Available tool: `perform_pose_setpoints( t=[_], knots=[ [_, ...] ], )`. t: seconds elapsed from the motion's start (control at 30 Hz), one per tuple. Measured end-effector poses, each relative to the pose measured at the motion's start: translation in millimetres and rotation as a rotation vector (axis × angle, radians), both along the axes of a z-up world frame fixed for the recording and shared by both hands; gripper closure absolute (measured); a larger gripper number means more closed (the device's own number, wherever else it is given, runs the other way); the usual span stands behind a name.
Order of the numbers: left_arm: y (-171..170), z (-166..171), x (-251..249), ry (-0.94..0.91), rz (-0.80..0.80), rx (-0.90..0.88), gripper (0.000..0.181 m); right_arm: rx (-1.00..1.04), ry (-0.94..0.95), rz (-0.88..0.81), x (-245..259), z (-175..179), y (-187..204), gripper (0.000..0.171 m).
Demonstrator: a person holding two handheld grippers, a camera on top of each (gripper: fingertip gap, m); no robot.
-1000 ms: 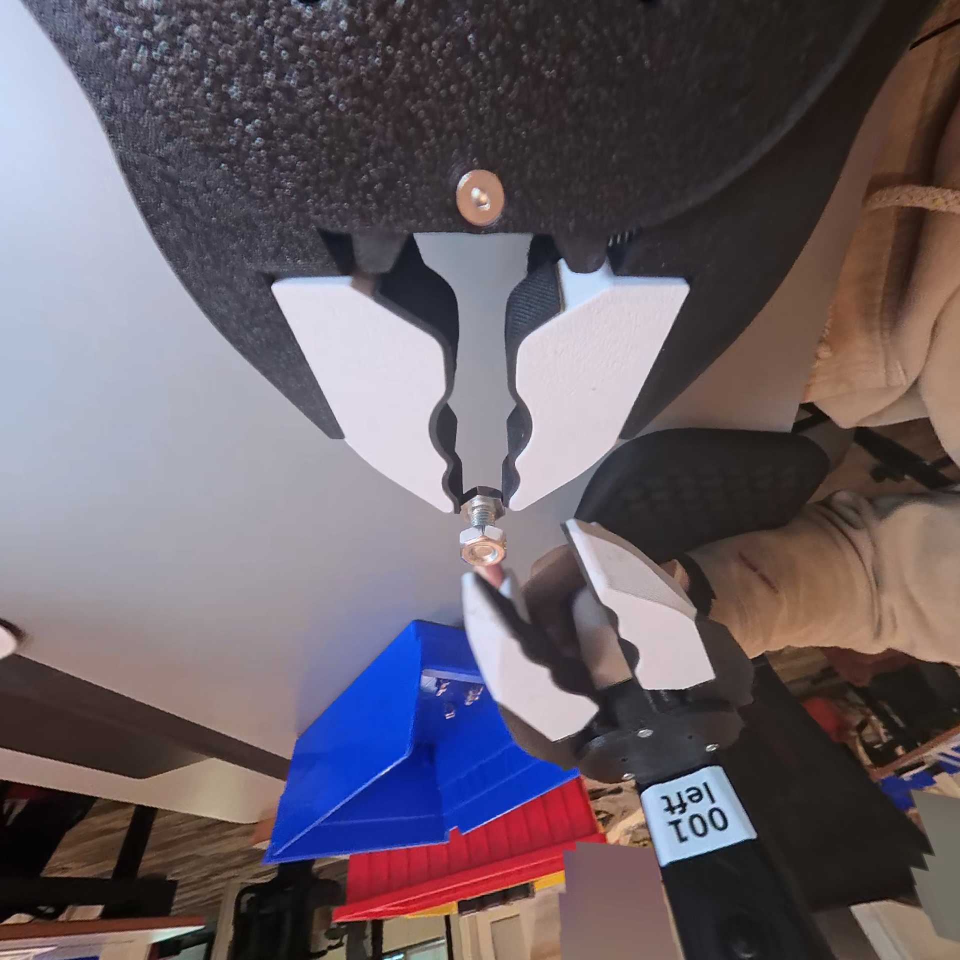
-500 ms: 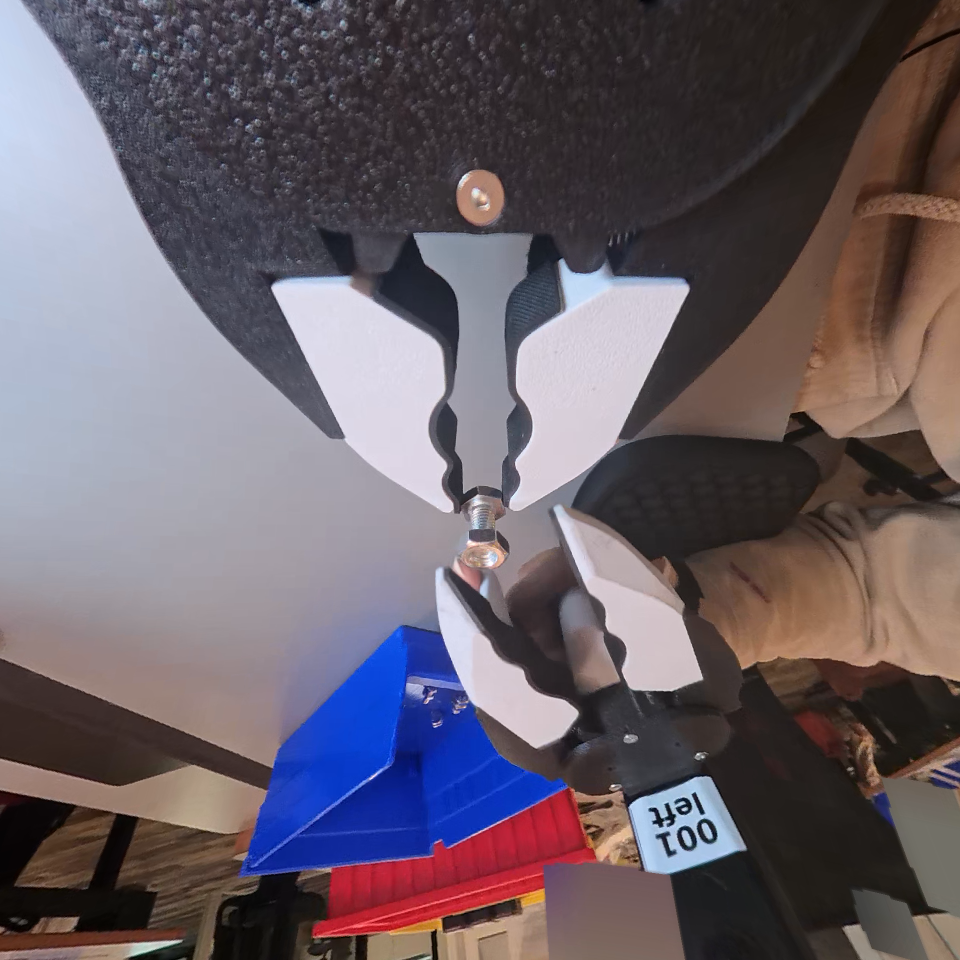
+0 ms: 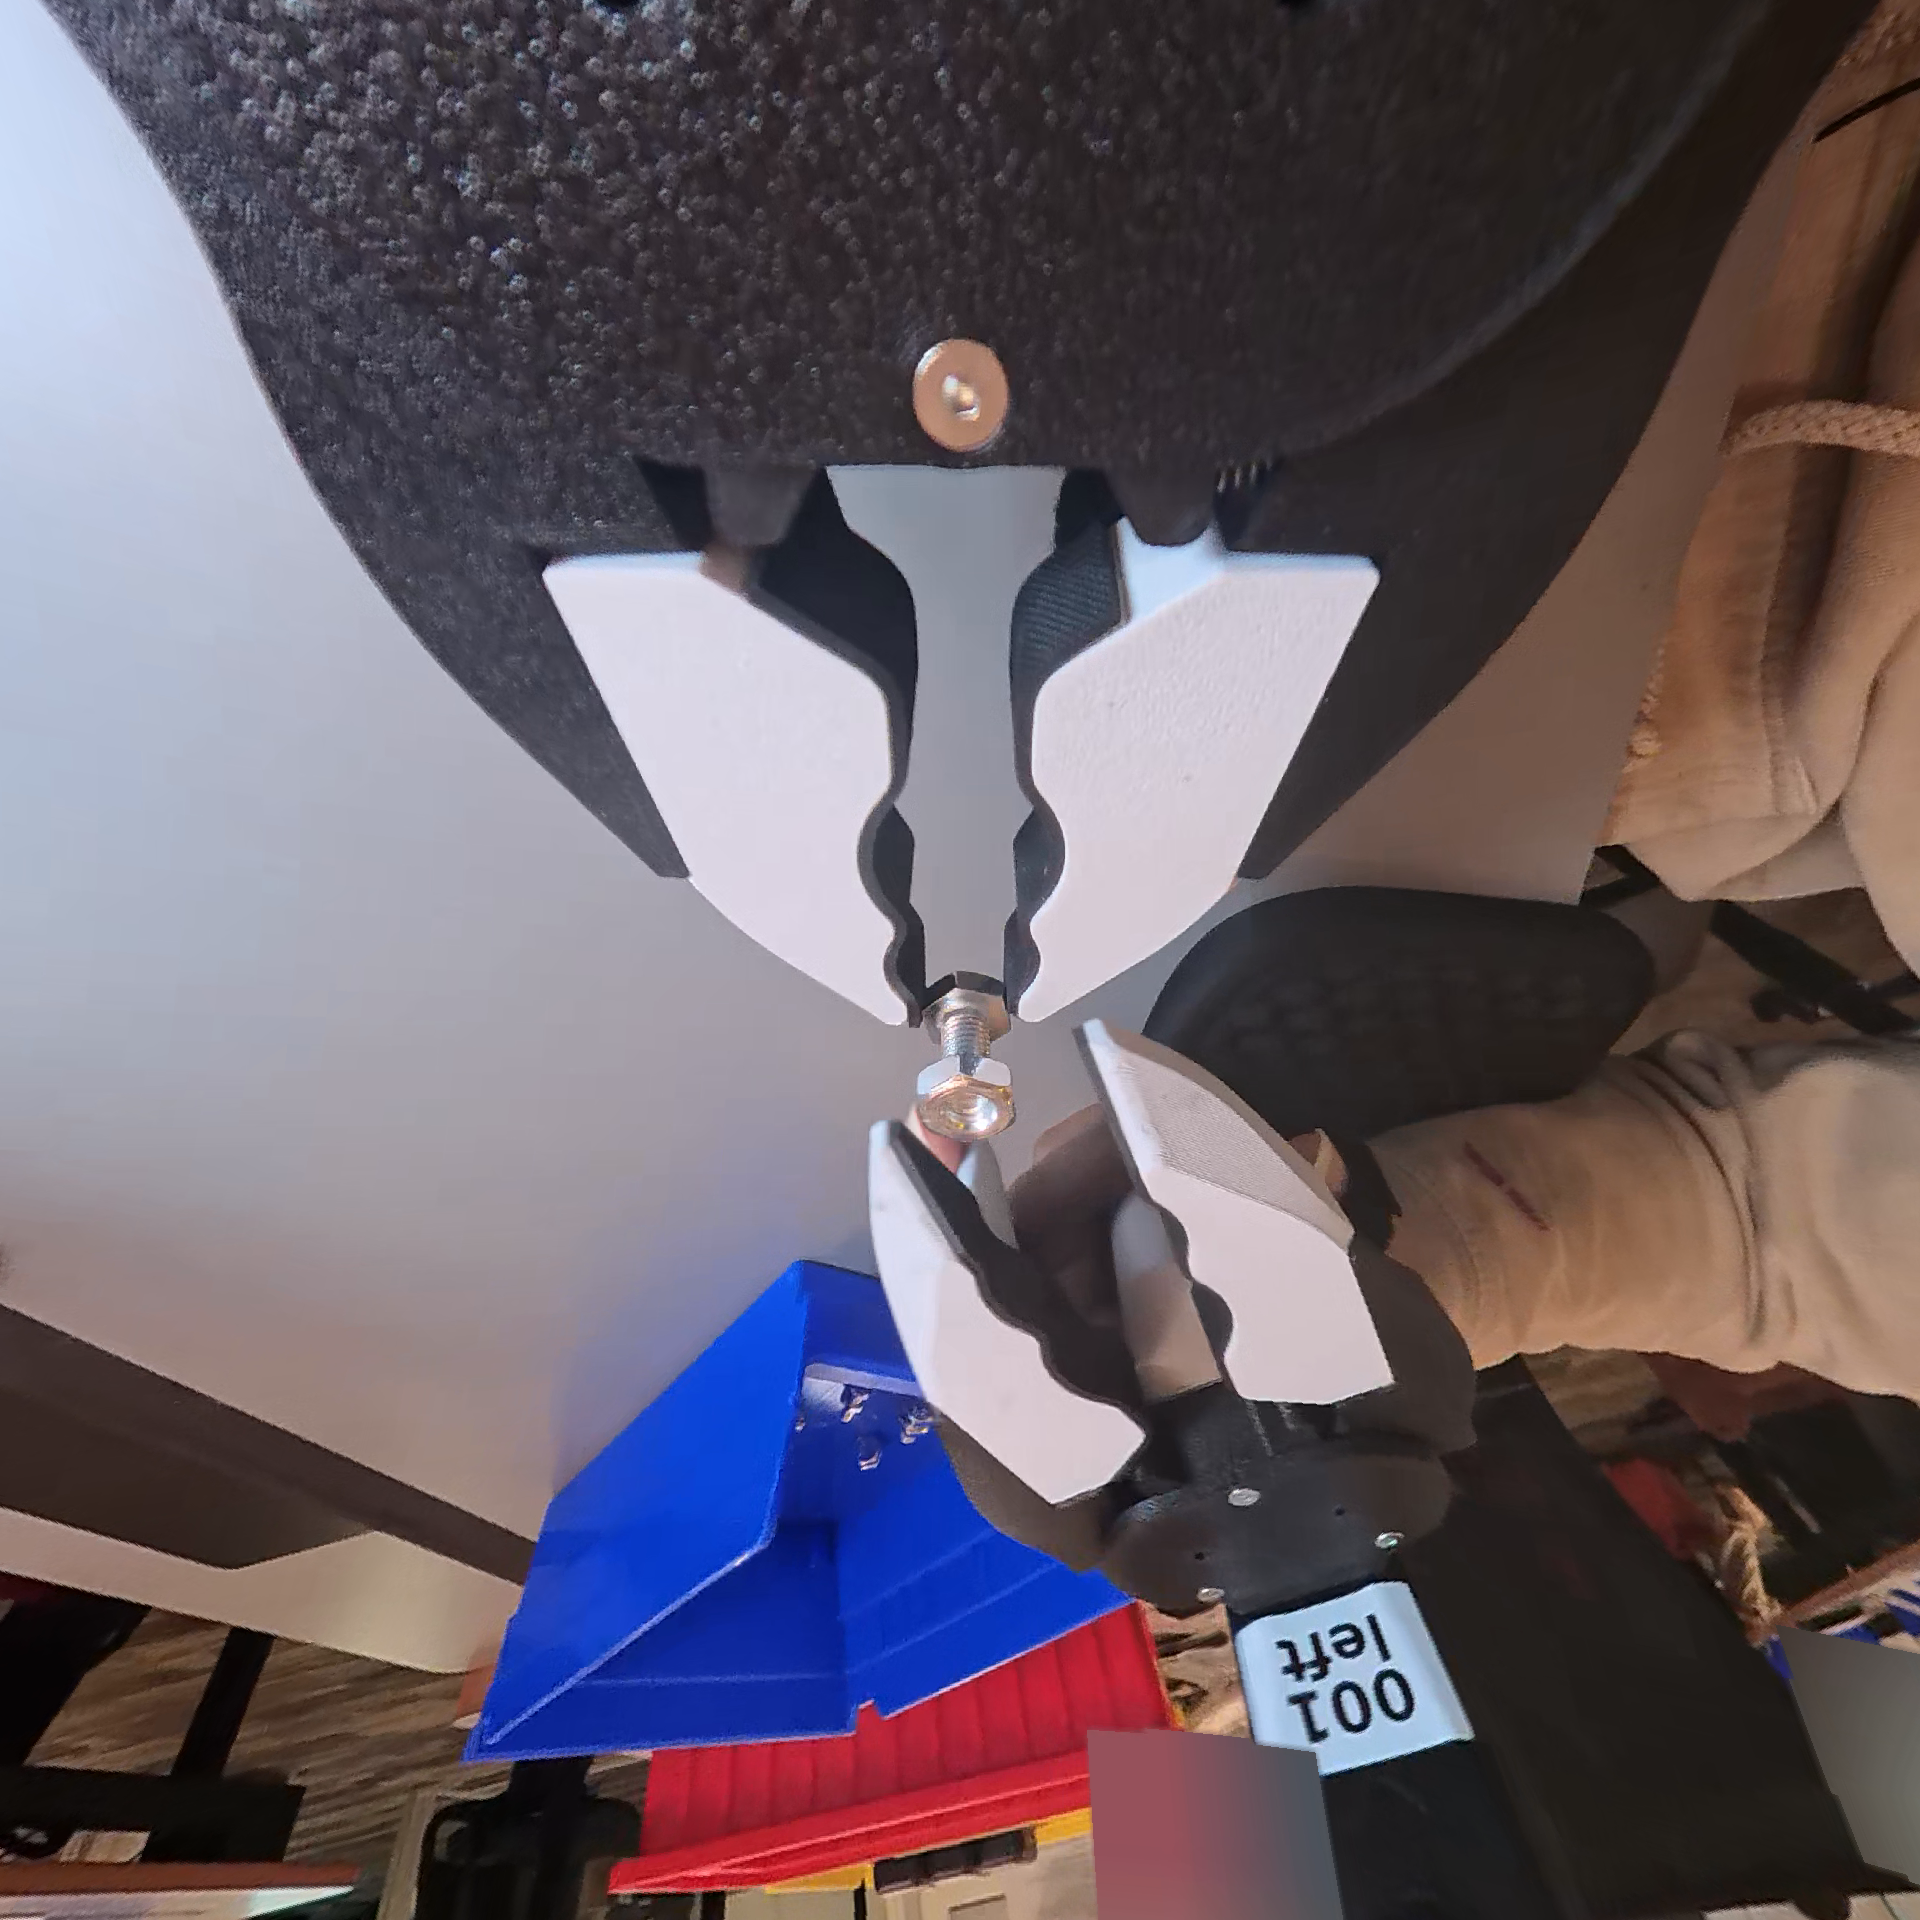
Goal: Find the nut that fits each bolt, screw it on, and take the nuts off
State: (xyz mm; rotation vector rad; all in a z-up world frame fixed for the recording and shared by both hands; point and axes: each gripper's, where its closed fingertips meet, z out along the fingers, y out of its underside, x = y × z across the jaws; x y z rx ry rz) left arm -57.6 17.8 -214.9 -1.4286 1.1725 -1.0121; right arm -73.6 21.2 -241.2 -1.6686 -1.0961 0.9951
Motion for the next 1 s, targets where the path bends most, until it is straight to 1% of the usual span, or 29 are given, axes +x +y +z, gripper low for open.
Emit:
perform_pose_setpoints(
  t=[0.07,0.17,0.23,0.3,0.37,0.5,0.57,0.67,0.8,0.9,1.0],
  knots=[
    [-2,-1,1,0.0,-0.009,-0.002,0.151,0.007,-0.008,0.012,-2,-1,-3,0.157],
    [-5,0,1,0.005,-0.028,0.003,0.153,0.001,-0.016,-0.024,2,-2,4,0.157],
    [-7,4,-2,-0.008,-0.049,-0.004,0.167,-0.017,-0.002,-0.06,8,0,11,0.157],
    [-7,8,-4,-0.025,-0.054,-0.018,0.171,-0.018,0.006,-0.077,12,2,15,0.157],
    [-4,8,-4,-0.023,-0.035,-0.004,0.17,-0.016,0.006,-0.068,11,2,13,0.157],
    [2,4,-3,-0.015,0.003,-0.001,0.157,-0.007,-0.011,-0.015,2,-2,2,0.157],
    [0,0,-1,0.0,-0.009,-0.006,0.155,-0.002,-0.012,0.005,-2,-2,-3,0.157],
    [-4,-2,1,0.012,-0.032,-0.004,0.159,0.004,-0.012,0.007,-3,-1,-5,0.157],
    [-3,-1,0,0.009,-0.025,-0.002,0.158,0.0,-0.011,-0.019,0,-1,0,0.157],
    [-3,3,-4,-0.004,-0.029,-0.005,0.169,-0.004,-0.004,-0.045,4,0,5,0.157],
    [-2,5,-6,-0.005,-0.021,-0.003,0.172,-0.012,0.004,-0.051,7,1,7,0.157]
  ],
)
